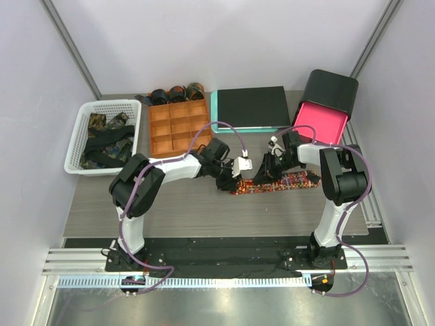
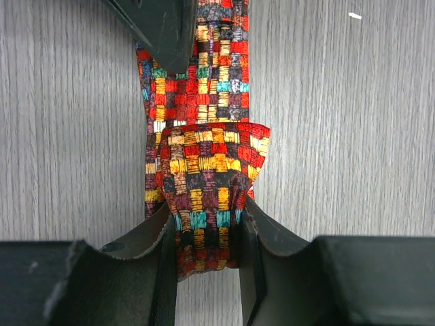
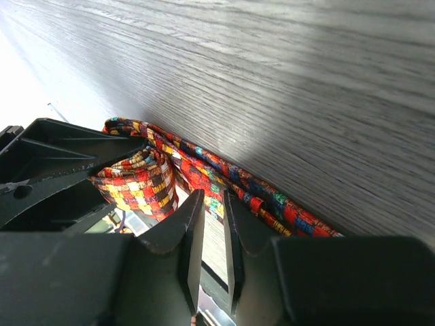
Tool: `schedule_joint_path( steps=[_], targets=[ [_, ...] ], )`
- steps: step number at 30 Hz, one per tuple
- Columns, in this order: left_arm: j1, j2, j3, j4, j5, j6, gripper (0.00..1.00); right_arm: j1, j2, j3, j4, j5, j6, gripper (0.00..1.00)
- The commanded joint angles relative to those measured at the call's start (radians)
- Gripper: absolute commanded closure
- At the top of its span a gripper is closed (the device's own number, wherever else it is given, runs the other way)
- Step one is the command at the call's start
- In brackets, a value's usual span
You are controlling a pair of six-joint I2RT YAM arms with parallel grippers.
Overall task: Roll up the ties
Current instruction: Roll the tie at the center of the board.
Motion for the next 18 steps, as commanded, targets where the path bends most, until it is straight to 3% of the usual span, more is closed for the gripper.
schedule_joint_path(
  steps=[1,5,10,18],
  targets=[
    [0.009,0.008,0.001,-0.053,-0.065,0.009,0.83,0.000,0.013,-0.037,-0.069,0.171,-0.048,0.76],
    [0.006,0.052,0.031,-0.134,-0.103,0.055,0.82,-0.001,-0.041,-0.028,-0.041,0.085,-0.012,0.75],
    [0.000,0.077,0.044,-0.170,-0.125,0.068,0.82,0.026,-0.151,-0.052,0.118,-0.033,0.116,0.71],
    [0.000,0.086,0.057,-0.180,-0.133,0.072,0.80,0.108,-0.147,-0.049,0.152,-0.054,0.162,0.69]
  ],
)
